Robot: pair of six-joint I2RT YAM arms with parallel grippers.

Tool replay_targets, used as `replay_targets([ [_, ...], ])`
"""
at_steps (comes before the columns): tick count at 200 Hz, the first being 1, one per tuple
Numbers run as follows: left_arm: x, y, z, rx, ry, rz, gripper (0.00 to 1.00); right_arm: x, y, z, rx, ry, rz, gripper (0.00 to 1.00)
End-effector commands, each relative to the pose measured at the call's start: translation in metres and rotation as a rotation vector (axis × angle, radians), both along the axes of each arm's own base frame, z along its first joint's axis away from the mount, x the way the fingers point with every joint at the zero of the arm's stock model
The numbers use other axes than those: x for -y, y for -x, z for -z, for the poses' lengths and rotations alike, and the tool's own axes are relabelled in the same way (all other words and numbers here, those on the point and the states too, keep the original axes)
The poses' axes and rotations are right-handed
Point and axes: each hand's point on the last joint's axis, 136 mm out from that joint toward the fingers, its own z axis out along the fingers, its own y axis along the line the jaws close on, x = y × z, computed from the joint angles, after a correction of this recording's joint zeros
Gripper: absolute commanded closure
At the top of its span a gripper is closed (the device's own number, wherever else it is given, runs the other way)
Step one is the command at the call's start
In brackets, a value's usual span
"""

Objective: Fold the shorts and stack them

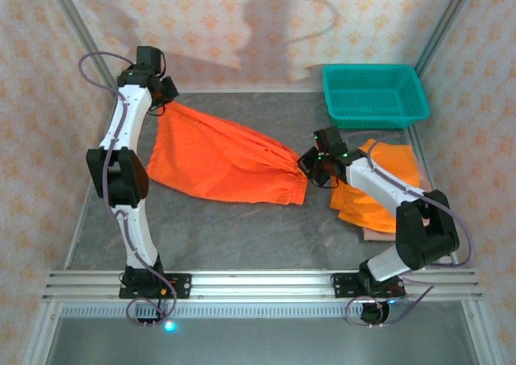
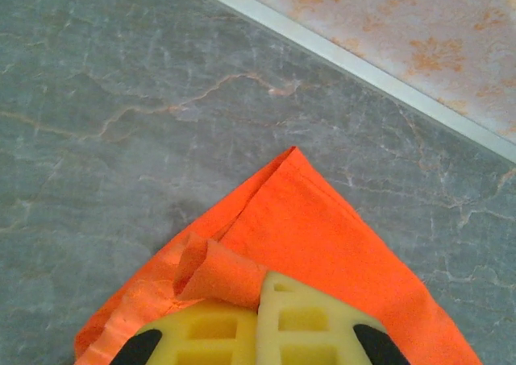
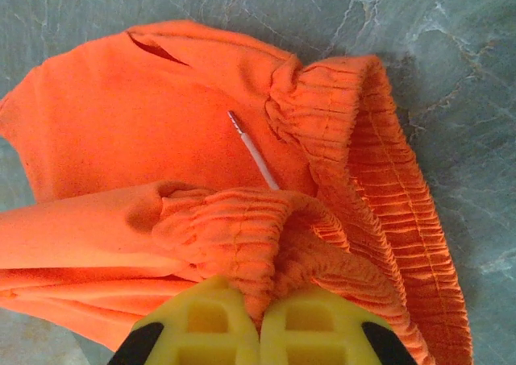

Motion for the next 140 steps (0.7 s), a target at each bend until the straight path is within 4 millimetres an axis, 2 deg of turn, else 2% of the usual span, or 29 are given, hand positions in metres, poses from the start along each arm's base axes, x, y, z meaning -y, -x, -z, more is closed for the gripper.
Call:
replay_targets([
  [1,-0.016,-0.01,-0.014,0.016,-0.064,-0.02,1.0,0.02,-0.003,0.014,-0.033,0.062,0.077,0.99],
  [68,-0.011,-0.044,0.015,-0.01,-0.059,-0.006,1.0,0.024,-0.004,0.032,-0.073,0.054,0.108,0.99],
  [84,-0.005,-0.045,0.01,-0.002,-0.032,0.009,1.0,0.021,-0.008,0.029,-0.065,0.035,0.096,1.0],
  [93,-0.004,-0.045,-0.002,0.024,-0.026,0.013,1.0,0.018,-0.012,0.023,-0.046,0.022,0.087,1.0],
  [104,-0.004,-0.043,-0.029,0.081,-0.032,0.017,1.0,0.016,-0.02,0.008,-0.003,0.004,0.076,1.0],
  [140,-0.005,-0.021,-0.153,0.355,-0.062,0.003,1.0,0.015,-0.055,-0.069,0.199,-0.01,0.014,1.0],
])
